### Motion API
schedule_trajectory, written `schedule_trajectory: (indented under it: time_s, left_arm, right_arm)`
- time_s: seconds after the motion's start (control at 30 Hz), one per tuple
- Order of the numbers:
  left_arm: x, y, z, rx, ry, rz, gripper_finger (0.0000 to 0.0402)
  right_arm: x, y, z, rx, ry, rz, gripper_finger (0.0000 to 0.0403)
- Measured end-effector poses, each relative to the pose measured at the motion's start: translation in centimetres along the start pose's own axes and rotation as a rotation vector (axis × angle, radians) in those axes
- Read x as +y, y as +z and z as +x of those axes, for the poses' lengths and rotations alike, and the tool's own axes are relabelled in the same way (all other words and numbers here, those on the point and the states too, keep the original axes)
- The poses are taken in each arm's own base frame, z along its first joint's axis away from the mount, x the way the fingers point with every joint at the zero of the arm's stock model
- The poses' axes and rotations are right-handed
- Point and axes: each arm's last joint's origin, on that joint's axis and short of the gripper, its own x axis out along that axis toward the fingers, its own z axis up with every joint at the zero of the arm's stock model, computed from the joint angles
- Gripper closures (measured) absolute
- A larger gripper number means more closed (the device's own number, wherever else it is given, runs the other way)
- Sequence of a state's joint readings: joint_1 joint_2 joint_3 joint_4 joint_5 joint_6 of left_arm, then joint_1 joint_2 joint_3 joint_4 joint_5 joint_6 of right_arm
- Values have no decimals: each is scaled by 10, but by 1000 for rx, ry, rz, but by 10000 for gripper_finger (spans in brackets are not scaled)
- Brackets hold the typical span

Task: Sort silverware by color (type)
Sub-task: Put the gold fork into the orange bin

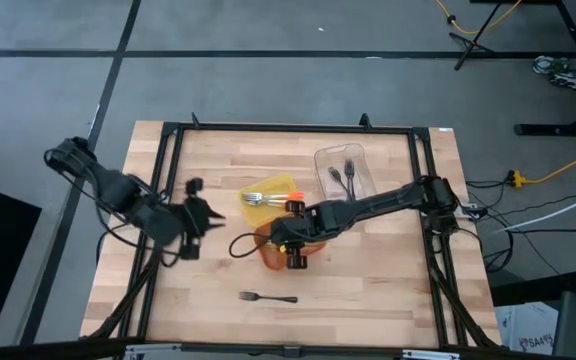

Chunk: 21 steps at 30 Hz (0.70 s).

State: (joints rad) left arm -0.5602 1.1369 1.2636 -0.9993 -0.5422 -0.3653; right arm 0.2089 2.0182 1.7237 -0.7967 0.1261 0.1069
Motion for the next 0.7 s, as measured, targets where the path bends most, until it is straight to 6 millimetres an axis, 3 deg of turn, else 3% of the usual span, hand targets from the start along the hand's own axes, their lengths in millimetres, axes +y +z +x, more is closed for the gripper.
schedule_trajectory:
  time_s: [0.37, 0.57, 0.7]
  left_arm:
    - [43, -19, -57, -219, 79, -76, 338]
    - [54, -51, -58, -319, 125, -115, 338]
    - [58, -76, -47, -358, 117, -151, 338]
  right_arm:
    - [3, 4, 23, -31, 9, 2, 402]
    - [5, -2, 39, 25, 4, -13, 402]
    - [6, -4, 47, 41, 3, -16, 402]
